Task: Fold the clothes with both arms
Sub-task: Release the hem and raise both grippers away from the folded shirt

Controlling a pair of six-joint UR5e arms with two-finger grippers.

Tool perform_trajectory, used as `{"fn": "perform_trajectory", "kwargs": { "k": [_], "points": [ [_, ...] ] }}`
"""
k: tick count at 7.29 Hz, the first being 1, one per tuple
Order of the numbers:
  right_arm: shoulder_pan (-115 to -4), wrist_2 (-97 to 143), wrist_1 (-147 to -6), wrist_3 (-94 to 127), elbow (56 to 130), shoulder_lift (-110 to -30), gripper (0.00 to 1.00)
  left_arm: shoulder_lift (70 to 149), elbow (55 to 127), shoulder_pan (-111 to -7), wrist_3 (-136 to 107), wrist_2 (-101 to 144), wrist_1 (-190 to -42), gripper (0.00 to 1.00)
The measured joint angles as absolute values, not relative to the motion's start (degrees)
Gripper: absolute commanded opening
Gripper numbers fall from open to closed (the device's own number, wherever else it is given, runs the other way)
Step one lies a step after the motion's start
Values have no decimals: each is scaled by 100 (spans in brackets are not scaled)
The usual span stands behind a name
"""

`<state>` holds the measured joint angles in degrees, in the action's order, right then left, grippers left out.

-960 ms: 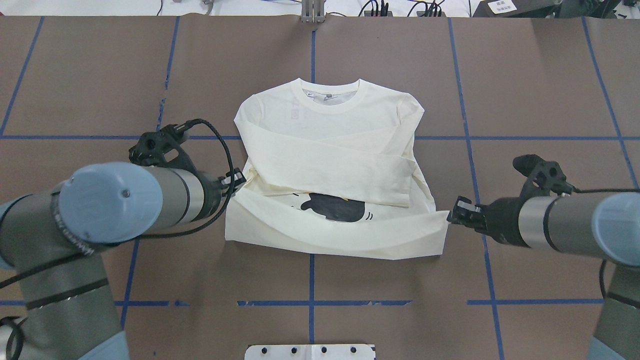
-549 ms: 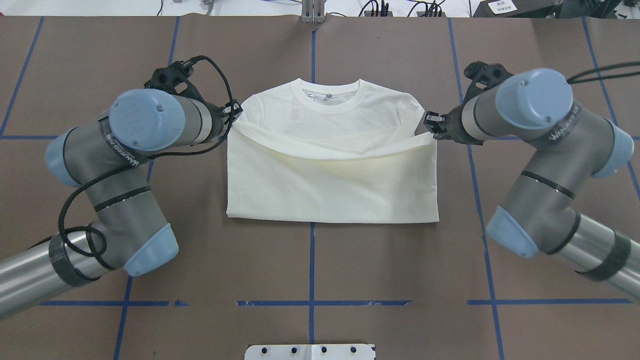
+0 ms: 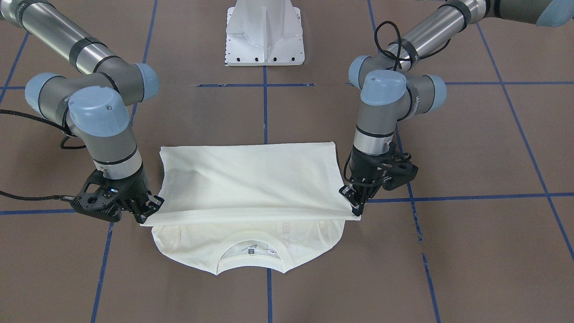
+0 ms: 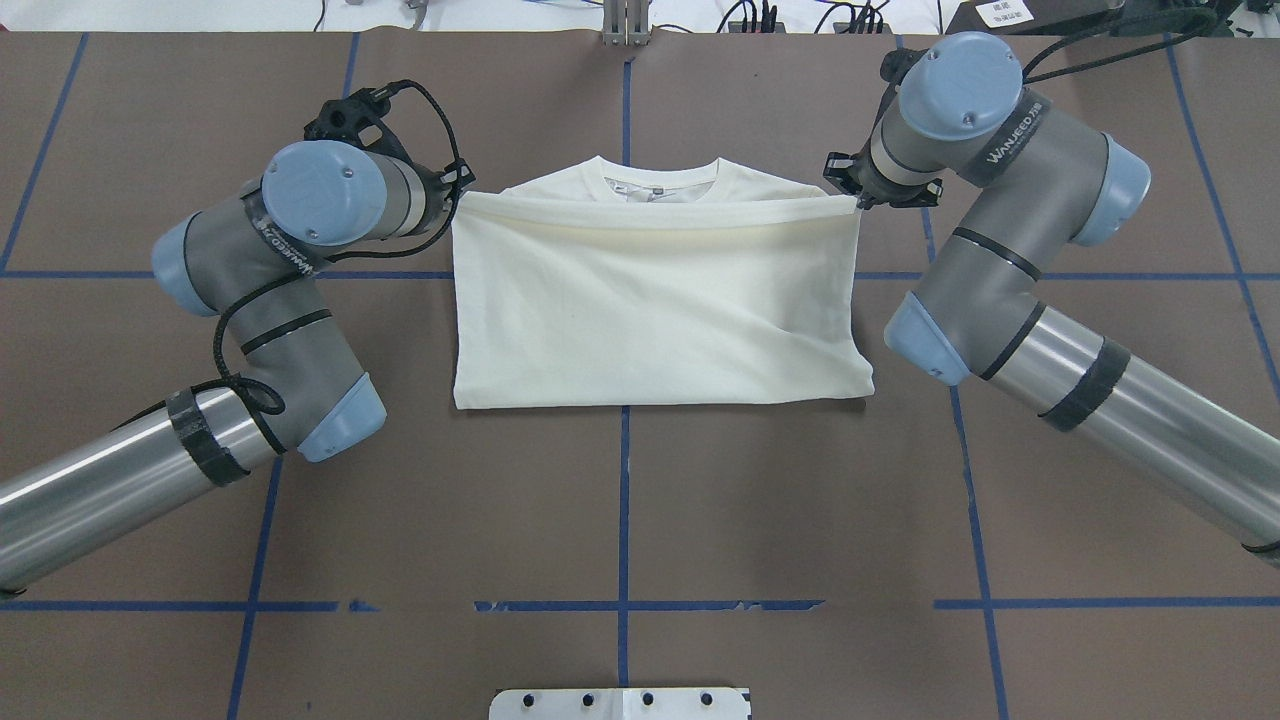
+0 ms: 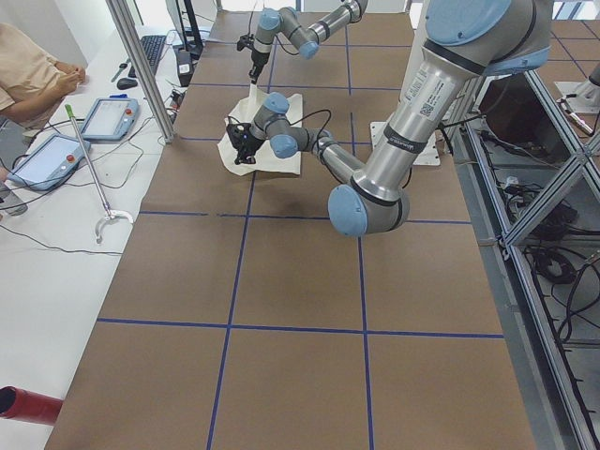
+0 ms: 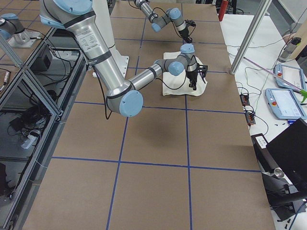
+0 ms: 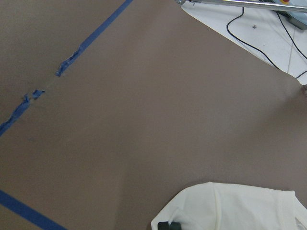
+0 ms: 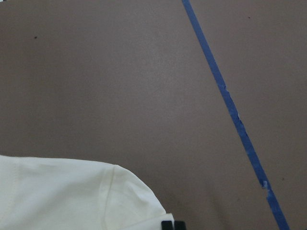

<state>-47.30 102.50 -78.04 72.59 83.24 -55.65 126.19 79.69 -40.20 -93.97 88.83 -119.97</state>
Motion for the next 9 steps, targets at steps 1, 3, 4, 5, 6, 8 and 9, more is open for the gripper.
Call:
{"fn": "perform_trajectory", "kwargs": {
  "k": [1, 3, 4, 5, 6, 8, 9],
  "points": [
    [-4699, 10219, -7799, 7248, 8118, -5431, 0, 12762, 7631, -4022, -9390, 8879, -12236, 0],
    [-4642, 10109, -7796, 7241, 7886, -5286, 6, 12848, 7414, -4025, -9387, 8877, -12421, 26],
    [-4617, 10072, -7794, 7234, 7846, -5263, 39, 12857, 7395, -4025, -9389, 8877, -12444, 40],
    [-4571, 10034, -7788, 7237, 7839, -5253, 40, 12862, 7400, -4025, -9395, 8877, -12481, 43],
    [-4526, 10016, -7780, 7250, 7903, -5257, 49, 12863, 7414, -4032, -9398, 8881, -12584, 43],
    [-4479, 10084, -7796, 7284, 8692, -5619, 66, 12813, 7617, -4055, -9393, 8910, -12755, 43],
    [-4322, 10166, -7811, 7460, 9483, -6152, 68, 12744, 7799, -4064, -9393, 8917, -12774, 43]
  ]
}}
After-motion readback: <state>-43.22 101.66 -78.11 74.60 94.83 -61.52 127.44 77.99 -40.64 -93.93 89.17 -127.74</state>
